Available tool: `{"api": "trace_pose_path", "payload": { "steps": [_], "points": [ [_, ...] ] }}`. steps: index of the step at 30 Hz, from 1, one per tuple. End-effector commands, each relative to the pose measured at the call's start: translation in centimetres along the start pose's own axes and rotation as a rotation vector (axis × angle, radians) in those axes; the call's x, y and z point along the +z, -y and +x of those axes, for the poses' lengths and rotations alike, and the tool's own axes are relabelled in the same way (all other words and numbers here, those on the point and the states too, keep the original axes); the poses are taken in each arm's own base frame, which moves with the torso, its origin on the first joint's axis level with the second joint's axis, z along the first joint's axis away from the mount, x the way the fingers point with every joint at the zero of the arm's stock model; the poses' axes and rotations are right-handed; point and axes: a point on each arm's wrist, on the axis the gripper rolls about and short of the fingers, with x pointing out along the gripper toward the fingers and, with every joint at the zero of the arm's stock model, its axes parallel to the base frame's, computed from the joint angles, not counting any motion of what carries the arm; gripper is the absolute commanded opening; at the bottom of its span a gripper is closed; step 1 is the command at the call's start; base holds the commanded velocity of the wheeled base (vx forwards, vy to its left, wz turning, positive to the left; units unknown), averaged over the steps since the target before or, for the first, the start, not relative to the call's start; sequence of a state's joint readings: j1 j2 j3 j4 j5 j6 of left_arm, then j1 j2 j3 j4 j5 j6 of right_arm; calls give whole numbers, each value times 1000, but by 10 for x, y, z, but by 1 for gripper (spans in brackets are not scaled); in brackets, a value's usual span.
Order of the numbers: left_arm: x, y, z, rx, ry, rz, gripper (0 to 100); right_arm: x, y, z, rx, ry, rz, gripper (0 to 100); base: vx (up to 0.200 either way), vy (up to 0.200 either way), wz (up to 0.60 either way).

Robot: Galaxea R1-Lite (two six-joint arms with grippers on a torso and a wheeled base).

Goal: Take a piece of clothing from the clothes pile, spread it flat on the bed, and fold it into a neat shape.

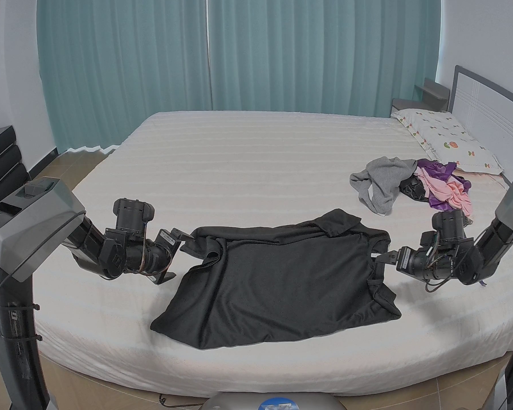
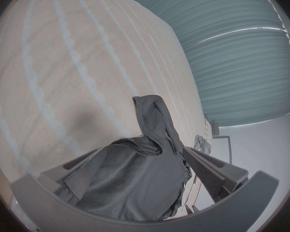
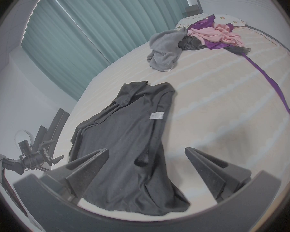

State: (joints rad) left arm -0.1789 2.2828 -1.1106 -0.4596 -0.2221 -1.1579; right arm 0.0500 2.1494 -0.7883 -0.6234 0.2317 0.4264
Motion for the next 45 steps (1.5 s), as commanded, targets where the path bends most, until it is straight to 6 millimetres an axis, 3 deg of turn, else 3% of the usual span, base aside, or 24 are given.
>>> {"api": "trace_pose_path", "payload": {
  "steps": [1,6,7,20,34,42,43,45],
  "points": [
    [0,0,0,-1,0,0,100,-12,-11,41,-20,-38,-24,100,0,0,0],
    [0,1,0,-2,0,1,100,-14,-13,49,-35,-34,-32,100,0,0,0],
    [0,1,0,-2,0,1,100,-16,-11,51,-47,-44,-32,0,0,0,0],
    [0,1,0,-2,0,1,100,-4,10,37,-109,-4,14,0,0,0,0],
    [1,1,0,-5,1,-4,100,28,53,-11,-120,105,121,0,0,0,0],
    [1,1,0,-5,1,-6,100,28,67,-9,-108,129,127,0,0,0,0],
    [1,1,0,-5,1,-6,100,28,67,-9,-108,129,127,100,0,0,0],
    [1,1,-1,-5,1,-6,100,21,68,0,-106,113,121,100,0,0,0]
  ]
}}
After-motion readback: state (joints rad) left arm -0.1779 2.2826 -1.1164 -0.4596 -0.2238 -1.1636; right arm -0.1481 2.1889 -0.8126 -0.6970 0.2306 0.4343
